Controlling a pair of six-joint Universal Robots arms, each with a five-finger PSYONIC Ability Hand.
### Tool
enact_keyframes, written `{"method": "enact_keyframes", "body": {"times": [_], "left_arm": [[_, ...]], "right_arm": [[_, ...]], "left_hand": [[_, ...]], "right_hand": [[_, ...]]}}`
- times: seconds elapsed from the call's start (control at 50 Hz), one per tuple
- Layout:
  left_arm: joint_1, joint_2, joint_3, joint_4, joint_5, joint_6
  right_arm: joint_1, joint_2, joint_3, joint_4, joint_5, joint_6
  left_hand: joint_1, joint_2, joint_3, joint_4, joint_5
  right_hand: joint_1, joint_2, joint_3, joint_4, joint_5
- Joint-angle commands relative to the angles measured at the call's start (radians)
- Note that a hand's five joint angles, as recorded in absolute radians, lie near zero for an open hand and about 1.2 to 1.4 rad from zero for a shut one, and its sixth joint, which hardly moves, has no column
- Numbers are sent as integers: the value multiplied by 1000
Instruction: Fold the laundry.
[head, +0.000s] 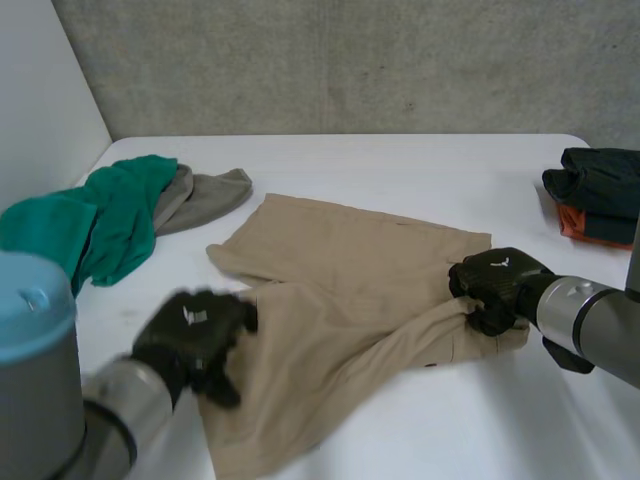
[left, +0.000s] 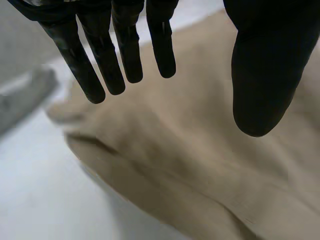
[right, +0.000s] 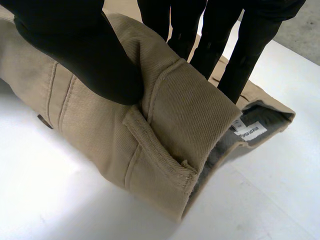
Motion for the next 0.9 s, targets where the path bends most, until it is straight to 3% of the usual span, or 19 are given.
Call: {"method": "enact_keyframes", "body": {"times": [0.02, 0.16, 0.4, 0.68, 0.74, 0.78, 0.9], "left_arm": [[-33, -87, -59, -40, 0, -62], [-37, -121, -54, -40, -1, -62], [-146, -174, -2, -37, -7, -70], [-189, -219, 64, -37, -11, -73], [-191, -234, 70, -36, -26, -73], [-191, -251, 76, -34, -55, -73], [-194, -242, 91, -51, -153, -58]], "right_arm": [[-26, 16, -1, -23, -1, 12], [-41, 19, 2, -70, 10, 53], [-51, 19, 20, -81, 10, 58], [-43, 17, 29, -81, 4, 58], [-42, 17, 34, -81, 2, 56], [-42, 17, 36, -81, 2, 55], [-46, 5, 42, -61, -2, 29]], "left_hand": [[14, 19, 12, 25, 29], [28, 33, 27, 40, 44], [237, 242, 235, 248, 252], [201, 206, 200, 213, 217], [532, 537, 531, 543, 547], [880, 885, 879, 892, 896], [882, 887, 881, 894, 898]], "right_hand": [[313, 217, 198, 191, 211], [313, 217, 198, 191, 211], [313, 217, 198, 191, 211], [313, 217, 198, 191, 211], [313, 217, 198, 191, 211], [313, 217, 198, 191, 211], [313, 217, 198, 191, 211]]}}
